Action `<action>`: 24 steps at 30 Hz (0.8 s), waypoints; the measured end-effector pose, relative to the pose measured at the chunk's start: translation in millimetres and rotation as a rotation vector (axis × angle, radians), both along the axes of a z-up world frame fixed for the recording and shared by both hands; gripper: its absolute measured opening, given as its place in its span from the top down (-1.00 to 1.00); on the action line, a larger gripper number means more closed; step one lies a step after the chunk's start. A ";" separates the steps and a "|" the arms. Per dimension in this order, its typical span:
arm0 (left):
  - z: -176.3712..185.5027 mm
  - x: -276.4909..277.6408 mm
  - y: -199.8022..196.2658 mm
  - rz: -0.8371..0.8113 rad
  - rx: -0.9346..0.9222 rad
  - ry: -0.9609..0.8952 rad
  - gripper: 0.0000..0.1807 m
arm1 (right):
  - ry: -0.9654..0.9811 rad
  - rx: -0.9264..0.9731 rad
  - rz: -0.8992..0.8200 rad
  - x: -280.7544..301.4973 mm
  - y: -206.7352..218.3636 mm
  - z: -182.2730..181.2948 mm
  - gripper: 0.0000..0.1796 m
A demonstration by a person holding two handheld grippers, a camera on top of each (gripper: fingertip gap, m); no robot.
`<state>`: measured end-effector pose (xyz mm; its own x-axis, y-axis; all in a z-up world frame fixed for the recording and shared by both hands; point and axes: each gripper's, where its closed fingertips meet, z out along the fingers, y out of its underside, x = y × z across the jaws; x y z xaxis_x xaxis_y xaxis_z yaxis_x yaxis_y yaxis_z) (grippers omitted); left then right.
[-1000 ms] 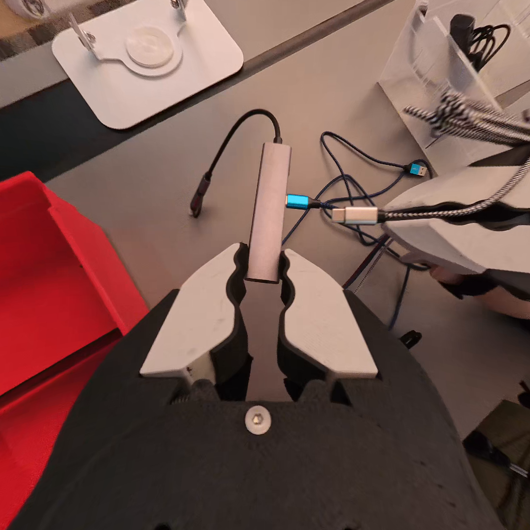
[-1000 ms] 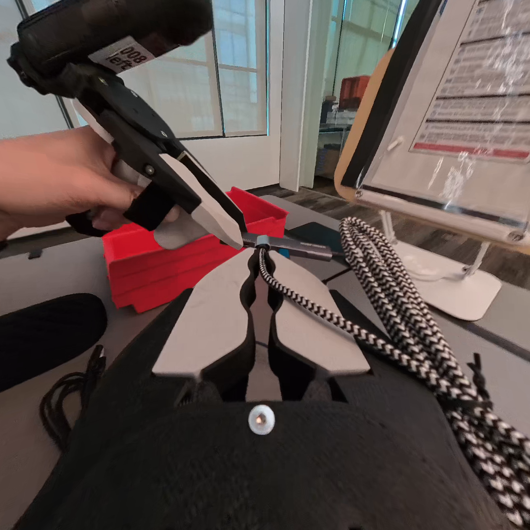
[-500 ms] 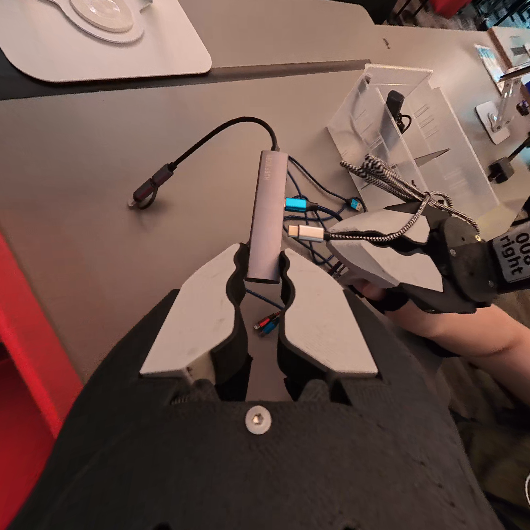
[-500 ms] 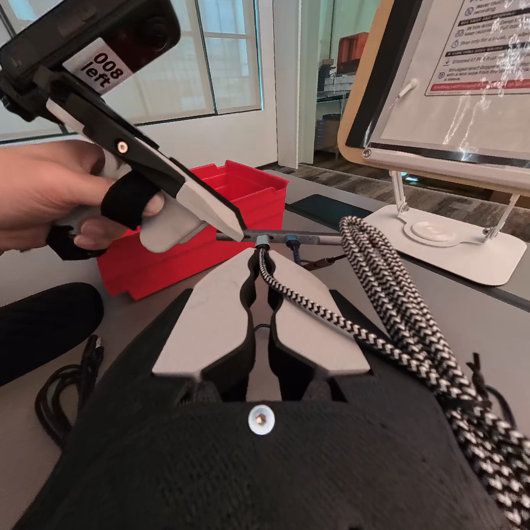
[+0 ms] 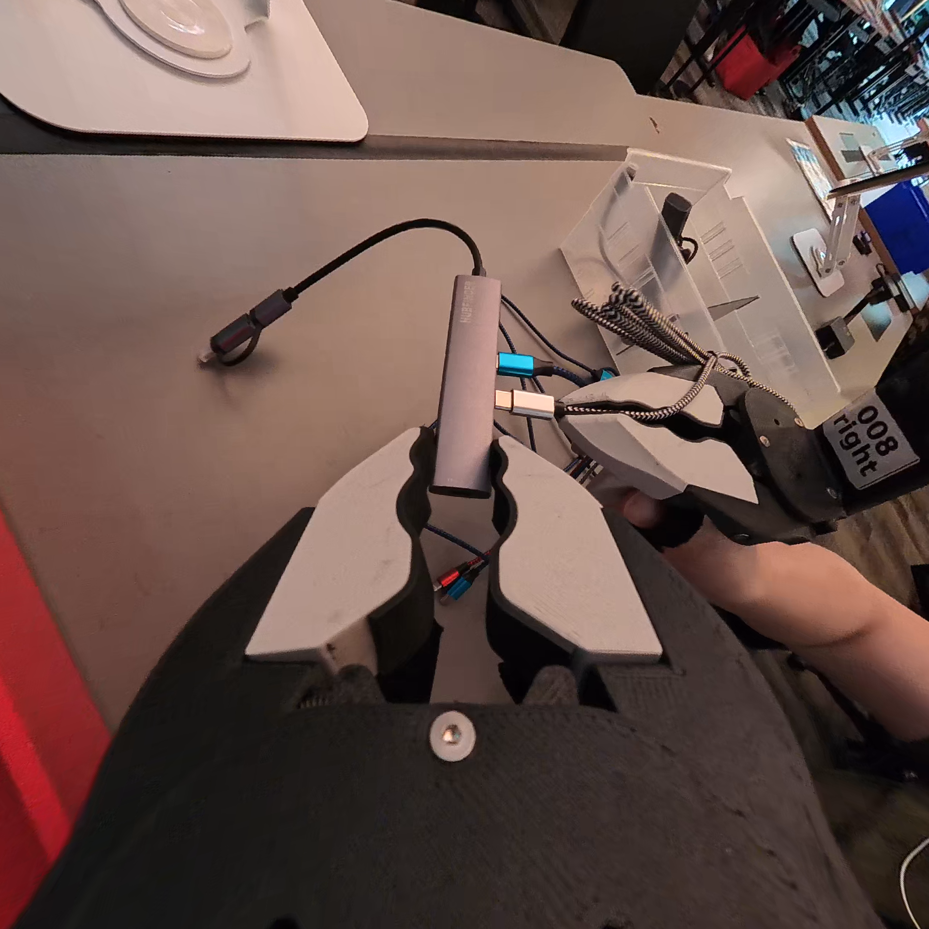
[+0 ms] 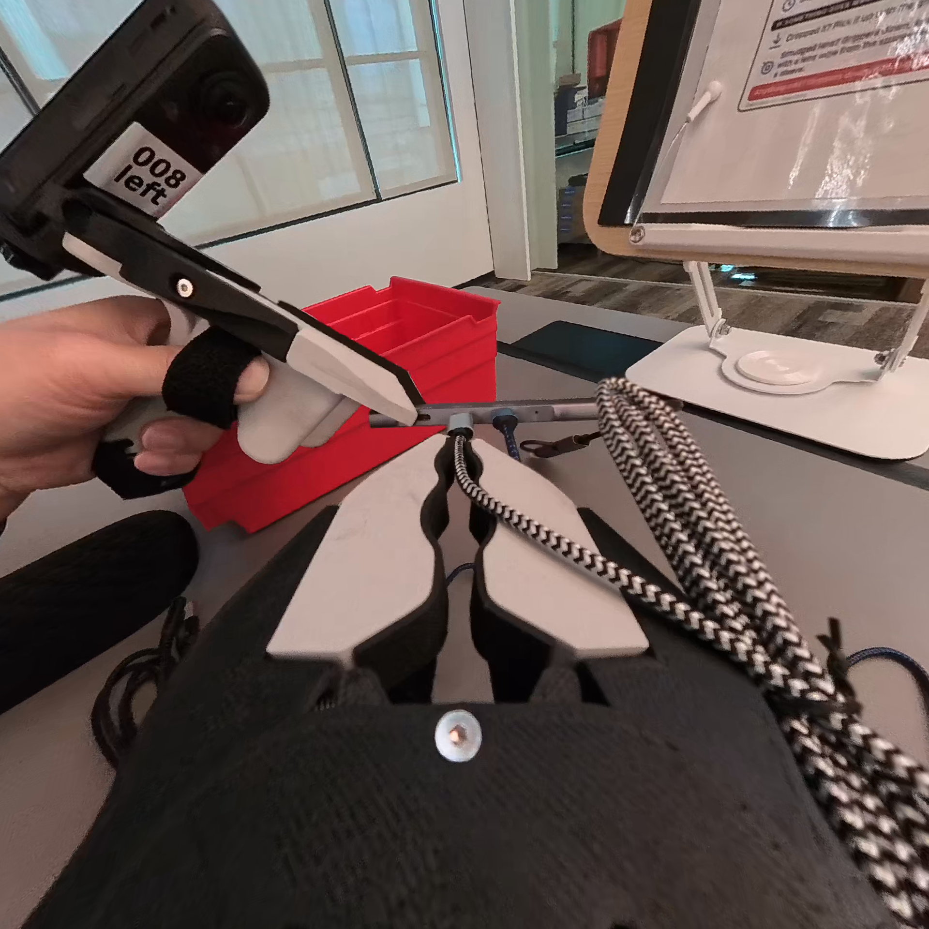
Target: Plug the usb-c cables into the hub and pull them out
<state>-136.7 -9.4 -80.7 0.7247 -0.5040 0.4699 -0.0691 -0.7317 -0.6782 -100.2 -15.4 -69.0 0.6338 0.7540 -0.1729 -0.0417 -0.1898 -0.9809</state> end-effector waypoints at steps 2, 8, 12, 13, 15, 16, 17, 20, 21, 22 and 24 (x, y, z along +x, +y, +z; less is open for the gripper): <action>-0.4 0.3 0.5 0.005 0.001 -0.012 0.77 | 0.002 -0.004 -0.003 0.2 0.6 -0.3 0.97; -1.4 1.6 3.4 0.032 0.019 -0.031 0.77 | -0.012 -0.010 -0.014 1.8 3.2 -2.7 0.97; -2.1 3.5 5.2 0.058 0.043 -0.041 0.77 | -0.018 -0.024 -0.018 3.0 5.5 -5.5 0.97; -2.6 4.1 5.5 0.069 0.050 -0.042 0.77 | -0.020 -0.031 -0.018 3.1 6.0 -6.5 0.97; -3.5 5.7 5.7 0.085 0.067 -0.043 0.77 | -0.006 -0.048 -0.020 3.9 6.8 -7.1 0.97; -4.0 6.7 5.5 0.089 0.077 -0.041 0.77 | 0.006 -0.060 -0.018 4.4 7.3 -7.1 0.97; -4.5 7.6 5.0 0.091 0.091 -0.033 0.77 | 0.011 -0.066 -0.018 5.1 7.8 -7.1 0.97; -5.1 8.7 4.3 0.099 0.146 -0.001 0.77 | 0.002 -0.055 -0.006 5.3 8.3 -6.6 0.97; -5.1 8.2 3.9 0.102 0.160 0.008 0.77 | -0.005 -0.051 0.000 4.9 8.0 -6.6 0.97; -4.2 7.7 3.6 0.107 0.169 0.001 0.77 | -0.005 -0.050 0.007 4.2 7.5 -6.3 0.97; -2.1 6.8 2.9 0.112 0.175 -0.036 0.77 | -0.006 -0.045 0.018 3.4 6.6 -5.4 0.97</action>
<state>-129.9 -6.6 -82.8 0.7649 -0.4973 0.4094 0.0330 -0.6045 -0.7959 -96.9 -8.8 -74.3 0.6211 0.7568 -0.2037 -0.0324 -0.2349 -0.9715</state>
